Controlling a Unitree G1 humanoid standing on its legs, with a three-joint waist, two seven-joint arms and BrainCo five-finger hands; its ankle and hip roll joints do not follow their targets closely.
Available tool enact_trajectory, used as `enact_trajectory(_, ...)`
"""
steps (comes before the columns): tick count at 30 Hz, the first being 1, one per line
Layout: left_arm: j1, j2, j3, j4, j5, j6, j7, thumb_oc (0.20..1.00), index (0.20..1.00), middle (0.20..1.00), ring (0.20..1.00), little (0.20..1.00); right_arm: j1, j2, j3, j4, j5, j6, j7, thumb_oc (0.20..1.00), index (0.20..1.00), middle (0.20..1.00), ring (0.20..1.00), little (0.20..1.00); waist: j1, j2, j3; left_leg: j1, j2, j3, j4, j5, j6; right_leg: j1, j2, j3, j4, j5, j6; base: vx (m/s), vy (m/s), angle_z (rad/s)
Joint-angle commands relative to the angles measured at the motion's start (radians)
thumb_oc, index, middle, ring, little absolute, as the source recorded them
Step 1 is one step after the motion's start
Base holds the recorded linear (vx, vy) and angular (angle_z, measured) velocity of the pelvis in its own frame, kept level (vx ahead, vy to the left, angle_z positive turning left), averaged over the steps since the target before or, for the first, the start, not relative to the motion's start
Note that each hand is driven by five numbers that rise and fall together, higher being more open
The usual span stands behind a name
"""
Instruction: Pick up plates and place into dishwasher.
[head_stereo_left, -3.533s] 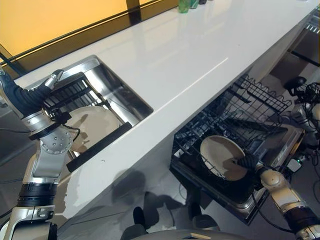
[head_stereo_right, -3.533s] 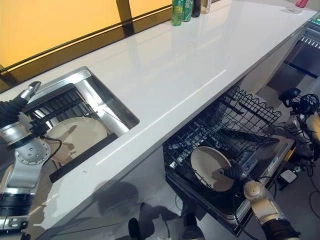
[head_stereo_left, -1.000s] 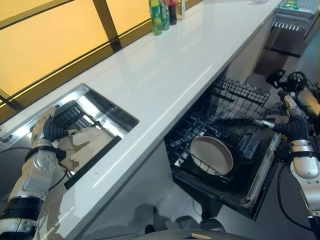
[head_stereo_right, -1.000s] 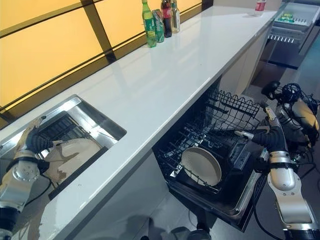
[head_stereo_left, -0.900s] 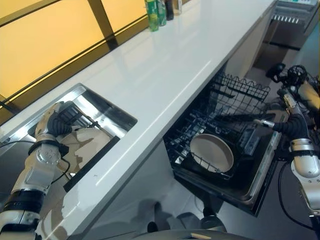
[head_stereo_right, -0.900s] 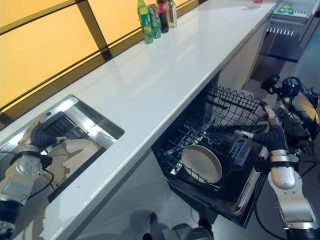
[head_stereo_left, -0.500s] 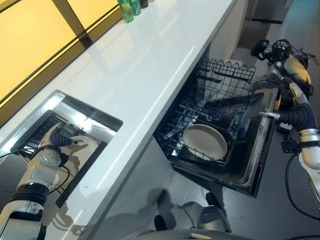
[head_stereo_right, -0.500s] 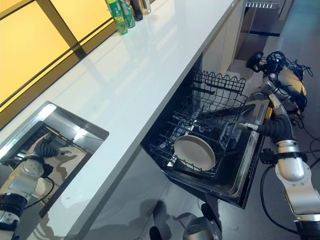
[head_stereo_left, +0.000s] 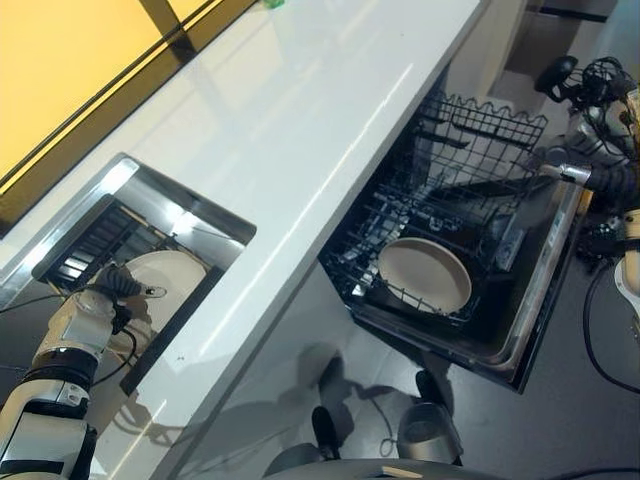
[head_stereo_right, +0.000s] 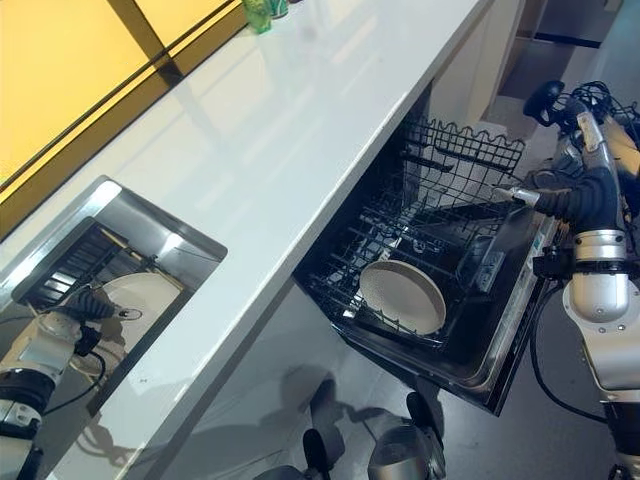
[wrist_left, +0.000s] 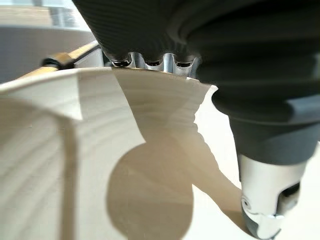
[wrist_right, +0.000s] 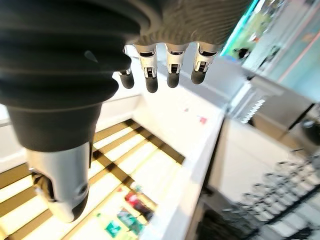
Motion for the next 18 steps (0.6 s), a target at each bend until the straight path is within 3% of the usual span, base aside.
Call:
enact_trajectory(1, -0.005, 0.149, 0.031, 0.046, 0.110, 0.023, 0.022, 1.000, 1.000, 1.000, 1.000, 1.000, -0.042, -0.040, -0.047, -0.046, 0.000, -0.057, 0.003, 1.000, 1.000, 1.000, 1.000, 1.000, 0.061, -0.053, -0.085, -0.066, -0.045, -0.026, 0.081, -0.058, 0.048, -0.120, 0.018, -0.004, 0.185, -0.051, -0.009, 0.04, 0.034, 0.04)
enact_trajectory(6, -0.044, 0.159, -0.008, 0.075, 0.189, 0.079, 0.032, 1.000, 1.000, 1.000, 1.000, 1.000, -0.100, -0.055, -0.001, -0.029, -0.002, -0.025, -0.005, 1.000, 1.000, 1.000, 1.000, 1.000, 0.069, -0.063, -0.072, -0.075, -0.046, -0.036, 0.080, -0.063, 0.046, -0.125, 0.015, -0.012, 0.192, -0.064, -0.009, 0.02, 0.037, 0.07)
enact_trajectory(10, -0.120, 0.178, -0.050, 0.164, 0.168, 0.089, 0.069, 1.000, 1.000, 1.000, 1.000, 1.000, -0.148, -0.066, 0.040, -0.020, 0.011, -0.015, -0.019, 1.000, 1.000, 1.000, 1.000, 1.000, 0.058, -0.072, -0.051, -0.089, -0.044, -0.031, 0.079, -0.058, 0.045, -0.142, 0.015, -0.005, 0.196, -0.062, -0.009, -0.05, 0.039, 0.07)
enact_trajectory(18, -0.191, 0.152, -0.090, 0.209, -0.016, 0.029, -0.037, 1.000, 1.000, 1.000, 1.000, 1.000, -0.170, -0.058, 0.068, -0.016, 0.010, -0.028, -0.032, 1.000, 1.000, 1.000, 1.000, 1.000, 0.045, -0.079, -0.024, -0.108, -0.042, -0.016, 0.076, -0.053, 0.045, -0.165, 0.017, 0.003, 0.199, -0.057, -0.006, -0.03, 0.018, 0.01)
